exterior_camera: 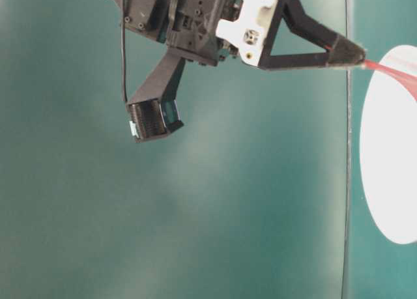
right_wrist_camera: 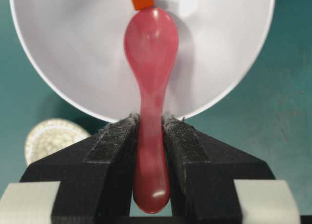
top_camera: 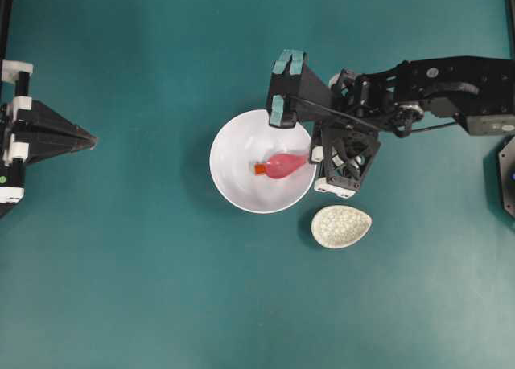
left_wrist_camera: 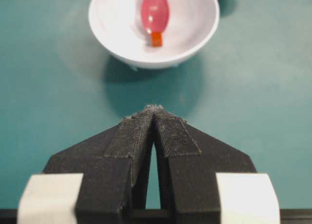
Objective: Grip the spoon and scoop the red block from the bowl with right arm.
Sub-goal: 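Lower the spoon bowl into the white bowl beside the red cube, then push the spoon under the red cube to scoop it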
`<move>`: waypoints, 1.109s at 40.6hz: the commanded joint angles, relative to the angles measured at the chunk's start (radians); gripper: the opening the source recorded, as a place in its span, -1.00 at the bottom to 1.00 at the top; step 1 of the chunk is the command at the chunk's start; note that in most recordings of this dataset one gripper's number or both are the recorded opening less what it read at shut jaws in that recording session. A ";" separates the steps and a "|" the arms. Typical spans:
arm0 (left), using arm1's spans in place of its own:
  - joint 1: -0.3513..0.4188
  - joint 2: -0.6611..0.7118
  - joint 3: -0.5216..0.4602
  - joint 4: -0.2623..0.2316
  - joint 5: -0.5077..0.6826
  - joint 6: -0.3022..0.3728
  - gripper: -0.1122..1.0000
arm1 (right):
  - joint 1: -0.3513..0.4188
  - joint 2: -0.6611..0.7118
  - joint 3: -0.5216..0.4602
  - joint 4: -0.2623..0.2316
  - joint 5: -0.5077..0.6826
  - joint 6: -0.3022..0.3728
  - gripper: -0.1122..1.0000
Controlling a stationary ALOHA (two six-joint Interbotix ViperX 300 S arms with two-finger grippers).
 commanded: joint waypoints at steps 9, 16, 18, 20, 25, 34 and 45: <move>-0.012 0.005 -0.031 0.003 0.005 0.000 -0.80 | 0.008 -0.003 -0.037 -0.002 -0.028 0.003 -0.37; -0.012 0.006 -0.031 0.003 0.008 0.000 -0.80 | 0.014 0.018 -0.055 0.000 -0.054 0.003 -0.37; -0.012 0.006 -0.031 0.003 0.011 0.000 -0.80 | 0.015 0.028 -0.060 0.002 -0.054 0.003 -0.37; -0.012 0.006 -0.031 0.003 0.012 0.000 -0.80 | 0.018 0.035 -0.066 0.000 -0.055 0.003 -0.37; -0.012 0.005 -0.031 0.003 0.014 0.000 -0.80 | 0.020 0.048 -0.080 0.000 -0.072 0.003 -0.37; -0.012 0.005 -0.031 0.003 0.015 0.000 -0.80 | 0.020 0.048 -0.083 0.002 -0.110 0.005 -0.37; -0.012 0.005 -0.031 0.003 0.015 0.000 -0.80 | 0.020 0.048 -0.083 0.002 -0.127 0.014 -0.37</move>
